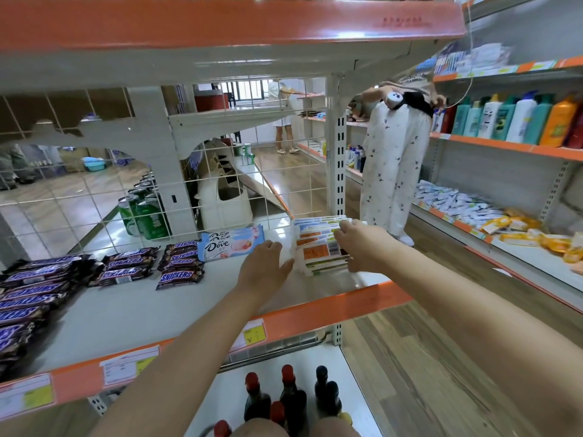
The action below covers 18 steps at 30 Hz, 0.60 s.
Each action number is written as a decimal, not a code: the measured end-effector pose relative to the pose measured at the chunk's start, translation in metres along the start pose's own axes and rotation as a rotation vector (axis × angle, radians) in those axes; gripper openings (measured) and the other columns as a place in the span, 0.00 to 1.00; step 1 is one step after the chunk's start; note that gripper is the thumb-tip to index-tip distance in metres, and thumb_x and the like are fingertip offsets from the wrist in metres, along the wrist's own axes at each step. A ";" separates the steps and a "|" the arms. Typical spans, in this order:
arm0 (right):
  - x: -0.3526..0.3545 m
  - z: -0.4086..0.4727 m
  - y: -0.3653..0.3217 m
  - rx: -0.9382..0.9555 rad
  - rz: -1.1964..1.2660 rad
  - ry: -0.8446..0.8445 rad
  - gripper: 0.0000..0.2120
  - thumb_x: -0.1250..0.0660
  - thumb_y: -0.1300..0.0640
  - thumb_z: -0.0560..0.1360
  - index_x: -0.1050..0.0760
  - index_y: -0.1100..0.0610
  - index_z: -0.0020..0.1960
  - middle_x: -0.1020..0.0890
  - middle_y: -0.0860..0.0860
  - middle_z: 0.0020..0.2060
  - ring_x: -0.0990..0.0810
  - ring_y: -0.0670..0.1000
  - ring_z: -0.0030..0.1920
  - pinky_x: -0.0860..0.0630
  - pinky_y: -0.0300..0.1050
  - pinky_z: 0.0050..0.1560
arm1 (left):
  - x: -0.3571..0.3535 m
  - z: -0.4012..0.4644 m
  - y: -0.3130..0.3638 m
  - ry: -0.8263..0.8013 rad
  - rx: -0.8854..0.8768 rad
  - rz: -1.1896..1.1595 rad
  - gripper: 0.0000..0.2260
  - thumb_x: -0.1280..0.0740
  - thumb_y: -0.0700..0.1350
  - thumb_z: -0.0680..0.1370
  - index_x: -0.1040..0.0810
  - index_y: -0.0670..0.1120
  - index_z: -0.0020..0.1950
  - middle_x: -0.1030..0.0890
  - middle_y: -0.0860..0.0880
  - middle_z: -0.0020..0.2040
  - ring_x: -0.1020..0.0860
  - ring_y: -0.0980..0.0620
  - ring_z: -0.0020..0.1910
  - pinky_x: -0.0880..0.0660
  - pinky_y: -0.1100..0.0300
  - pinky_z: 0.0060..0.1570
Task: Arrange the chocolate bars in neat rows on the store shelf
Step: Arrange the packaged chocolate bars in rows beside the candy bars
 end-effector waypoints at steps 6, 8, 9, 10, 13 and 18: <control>0.031 0.004 -0.014 -0.036 -0.025 0.205 0.19 0.37 0.57 0.74 0.33 0.61 0.63 0.29 0.55 0.58 0.27 0.55 0.56 0.26 0.44 0.45 | 0.023 -0.009 -0.010 0.163 -0.090 0.032 0.23 0.39 0.52 0.79 0.35 0.42 0.70 0.31 0.46 0.67 0.34 0.48 0.67 0.35 0.58 0.64; 0.040 0.003 -0.022 -0.055 0.002 0.266 0.19 0.37 0.58 0.74 0.32 0.61 0.63 0.28 0.54 0.58 0.26 0.55 0.56 0.28 0.44 0.42 | 0.033 -0.014 -0.016 0.203 -0.113 0.080 0.25 0.38 0.51 0.79 0.37 0.41 0.71 0.34 0.45 0.70 0.36 0.48 0.69 0.39 0.58 0.67; 0.044 0.003 -0.026 -0.051 0.021 0.271 0.19 0.36 0.58 0.73 0.32 0.61 0.63 0.29 0.54 0.57 0.27 0.55 0.56 0.29 0.44 0.41 | 0.038 -0.017 -0.019 0.223 -0.124 0.091 0.26 0.37 0.51 0.78 0.38 0.40 0.72 0.35 0.44 0.71 0.37 0.47 0.70 0.40 0.57 0.69; 0.046 0.005 -0.031 -0.044 0.031 0.271 0.20 0.35 0.58 0.73 0.32 0.61 0.63 0.29 0.55 0.57 0.27 0.55 0.56 0.29 0.45 0.41 | 0.043 -0.019 -0.022 0.242 -0.137 0.102 0.27 0.36 0.50 0.78 0.38 0.40 0.72 0.36 0.43 0.71 0.38 0.46 0.71 0.42 0.57 0.70; 0.059 0.009 -0.051 0.010 0.044 0.311 0.22 0.28 0.57 0.65 0.28 0.63 0.56 0.26 0.56 0.52 0.25 0.56 0.49 0.30 0.44 0.34 | 0.051 -0.027 -0.034 0.261 -0.137 0.138 0.29 0.35 0.49 0.78 0.40 0.39 0.74 0.39 0.42 0.73 0.42 0.45 0.74 0.45 0.56 0.72; 0.077 0.011 -0.087 0.088 0.087 0.356 0.18 0.32 0.59 0.67 0.28 0.63 0.56 0.27 0.57 0.55 0.26 0.58 0.53 0.38 0.43 0.35 | 0.058 -0.037 -0.050 0.237 -0.155 0.216 0.30 0.25 0.45 0.69 0.30 0.34 0.66 0.28 0.36 0.65 0.29 0.37 0.66 0.33 0.47 0.65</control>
Point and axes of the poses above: each hand's wrist, its own z-axis towards the middle knuckle, its own x-axis out of the back of the hand, y = z × x, the point moved 7 cm from there along z, towards the middle knuckle
